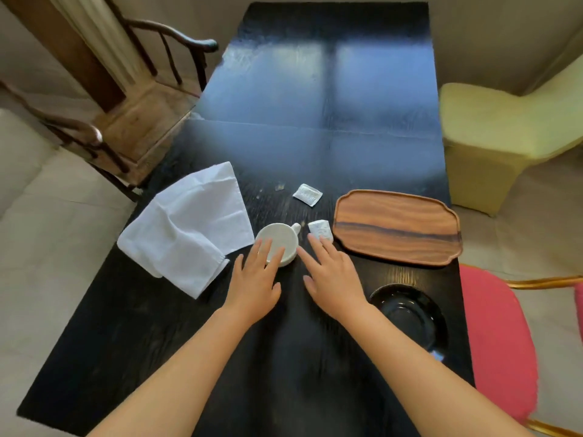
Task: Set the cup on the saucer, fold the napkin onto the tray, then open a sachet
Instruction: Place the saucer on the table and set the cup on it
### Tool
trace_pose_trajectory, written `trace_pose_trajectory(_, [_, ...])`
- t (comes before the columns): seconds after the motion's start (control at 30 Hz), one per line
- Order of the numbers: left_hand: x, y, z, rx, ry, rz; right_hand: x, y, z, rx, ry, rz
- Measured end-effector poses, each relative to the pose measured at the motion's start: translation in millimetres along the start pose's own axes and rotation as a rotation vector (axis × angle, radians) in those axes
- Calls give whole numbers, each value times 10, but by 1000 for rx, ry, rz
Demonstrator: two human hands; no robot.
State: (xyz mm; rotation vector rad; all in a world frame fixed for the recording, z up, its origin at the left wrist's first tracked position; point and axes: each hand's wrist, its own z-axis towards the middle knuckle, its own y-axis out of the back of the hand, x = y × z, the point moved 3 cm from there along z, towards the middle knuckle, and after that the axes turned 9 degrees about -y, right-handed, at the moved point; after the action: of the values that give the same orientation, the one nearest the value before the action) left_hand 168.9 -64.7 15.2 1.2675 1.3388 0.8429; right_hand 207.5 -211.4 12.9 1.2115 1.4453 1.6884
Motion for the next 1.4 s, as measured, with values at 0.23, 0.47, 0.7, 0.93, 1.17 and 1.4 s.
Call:
trace_pose_trajectory(0.23, [267, -139, 66, 128, -98, 22, 155, -366, 272, 97, 100, -98])
trace_pose_trajectory(0.47, [146, -287, -103, -82, -224, -35, -63, -323, 132, 84, 235, 31])
trace_pose_trajectory(0.7, [-178, -493, -512, -91, -343, -54, -346, -249, -396, 84, 318, 92])
trace_pose_trajectory(0.93, [-108, -325, -421, -301, -13, -480, -351, -281, -527, 5, 64, 359])
trace_pose_trajectory(1.17, [15, -362, -150, -96, 423, -1039, -248, -401, -491, 161, -647, 851])
trace_pose_trajectory(1.4, [-218, -297, -253, -199, 400, -1119, -296, -245, -661, 88, -762, 1003])
